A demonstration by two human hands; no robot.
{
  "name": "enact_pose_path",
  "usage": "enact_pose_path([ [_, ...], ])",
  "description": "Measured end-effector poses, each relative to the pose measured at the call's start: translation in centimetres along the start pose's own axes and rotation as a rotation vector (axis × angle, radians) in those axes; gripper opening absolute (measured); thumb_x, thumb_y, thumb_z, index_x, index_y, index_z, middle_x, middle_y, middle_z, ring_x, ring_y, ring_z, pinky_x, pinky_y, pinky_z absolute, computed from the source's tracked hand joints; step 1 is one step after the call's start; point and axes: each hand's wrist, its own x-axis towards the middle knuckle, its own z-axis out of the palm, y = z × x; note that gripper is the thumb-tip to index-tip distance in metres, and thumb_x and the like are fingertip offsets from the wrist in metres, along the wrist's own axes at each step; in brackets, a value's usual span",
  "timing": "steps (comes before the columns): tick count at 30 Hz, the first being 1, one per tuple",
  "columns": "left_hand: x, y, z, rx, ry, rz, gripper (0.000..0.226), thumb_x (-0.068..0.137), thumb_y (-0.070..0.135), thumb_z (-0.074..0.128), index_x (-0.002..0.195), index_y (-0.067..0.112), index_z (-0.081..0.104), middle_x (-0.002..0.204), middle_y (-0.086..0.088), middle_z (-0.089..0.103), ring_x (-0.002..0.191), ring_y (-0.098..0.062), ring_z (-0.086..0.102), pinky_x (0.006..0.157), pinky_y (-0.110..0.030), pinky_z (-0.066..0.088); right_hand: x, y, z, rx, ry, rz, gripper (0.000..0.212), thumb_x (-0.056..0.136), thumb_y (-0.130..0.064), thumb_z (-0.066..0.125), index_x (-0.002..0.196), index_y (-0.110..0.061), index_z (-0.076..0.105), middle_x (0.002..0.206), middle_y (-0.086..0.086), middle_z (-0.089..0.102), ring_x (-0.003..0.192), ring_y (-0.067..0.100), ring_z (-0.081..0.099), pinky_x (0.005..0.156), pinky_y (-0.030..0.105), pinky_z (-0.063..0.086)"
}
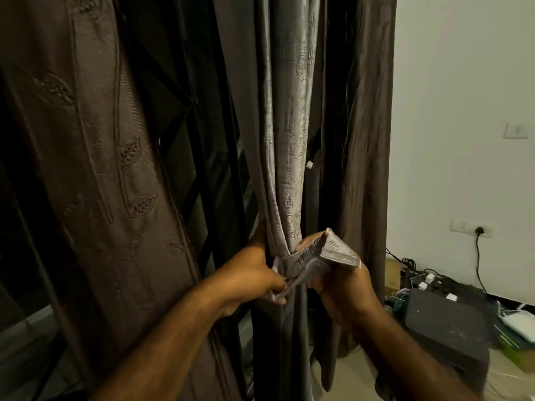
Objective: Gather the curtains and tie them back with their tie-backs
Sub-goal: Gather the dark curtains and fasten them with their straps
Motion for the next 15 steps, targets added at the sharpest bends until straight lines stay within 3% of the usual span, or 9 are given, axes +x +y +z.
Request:
enact_pose_path([
  [3, -0.6, 0.1, -0.2, 0.351, 0.078, 0.028, 0.085, 0.083, 0.001, 0.063, 0.15, 0.036, 0.023, 0.12, 0.003, 0.061, 0.088, -0.011, 0.059, 0.068, -0.014, 0.048, 0.7, -0.8, -0.1, 0.072, 0.034, 0.117, 0.055, 0.104, -0.037, 0.035, 0.079, -0.005, 0.071, 0.076, 0.018, 0.073, 0.069, 0.03, 0.075, 0.058, 0.046, 0.063],
  [5, -0.6, -0.1, -0.5, 0.446, 0.119, 0.006, 0.075, 0.087, 0.005, 0.057, 0.149, 0.037, 0.029, 0.132, -0.002, 0.056, 0.093, -0.015, 0.056, 0.065, -0.014, 0.043, 1.4, -1.2, -0.8, 0.077, 0.056, 0.159, 0.04, 0.105, -0.037, 0.038, 0.093, -0.005, 0.06, 0.082, 0.018, 0.074, 0.074, 0.033, 0.075, 0.059, 0.053, 0.062],
  [8, -0.1, -0.7, -0.7, 0.452, 0.128, -0.032, 0.063, 0.082, 0.007, 0.057, 0.137, 0.036, 0.046, 0.125, -0.007, 0.062, 0.101, -0.022, 0.062, 0.076, -0.025, 0.048, 1.7, -1.2, -1.2, 0.046, 0.045, 0.178, 0.041, 0.104, -0.038, 0.041, 0.093, -0.007, 0.066, 0.102, 0.021, 0.073, 0.091, 0.037, 0.073, 0.079, 0.065, 0.059],
  [11, 0.6, -1.4, -0.9, 0.539, 0.142, 0.047, 0.056, 0.075, 0.016, 0.053, 0.127, 0.037, 0.056, 0.126, -0.007, 0.064, 0.115, -0.027, 0.061, 0.097, -0.035, 0.051, 2.4, -0.9, -1.2, -0.027, 0.085, 0.186, 0.046, 0.102, -0.041, 0.044, 0.086, -0.009, 0.074, 0.105, 0.021, 0.072, 0.089, 0.034, 0.072, 0.079, 0.053, 0.061],
  [12, 0.6, -1.4, -0.8, 0.553, 0.139, 0.092, 0.056, 0.078, 0.011, 0.054, 0.128, 0.034, 0.058, 0.13, -0.006, 0.062, 0.122, -0.025, 0.058, 0.103, -0.031, 0.046, 2.9, -0.8, -1.0, -0.039, 0.101, 0.193, 0.045, 0.101, -0.042, 0.045, 0.094, -0.007, 0.072, 0.11, 0.023, 0.069, 0.092, 0.035, 0.07, 0.08, 0.049, 0.06],
  [15, 0.8, -1.3, -0.4, 0.576, 0.163, 0.186, 0.058, 0.083, 0.0, 0.051, 0.131, 0.031, 0.058, 0.136, -0.004, 0.059, 0.129, -0.022, 0.051, 0.105, -0.02, 0.038, 4.1, -0.9, -0.6, 0.032, 0.083, 0.254, 0.046, 0.105, -0.041, 0.042, 0.125, -0.005, 0.06, 0.129, 0.031, 0.061, 0.115, 0.043, 0.06, 0.106, 0.059, 0.046],
])
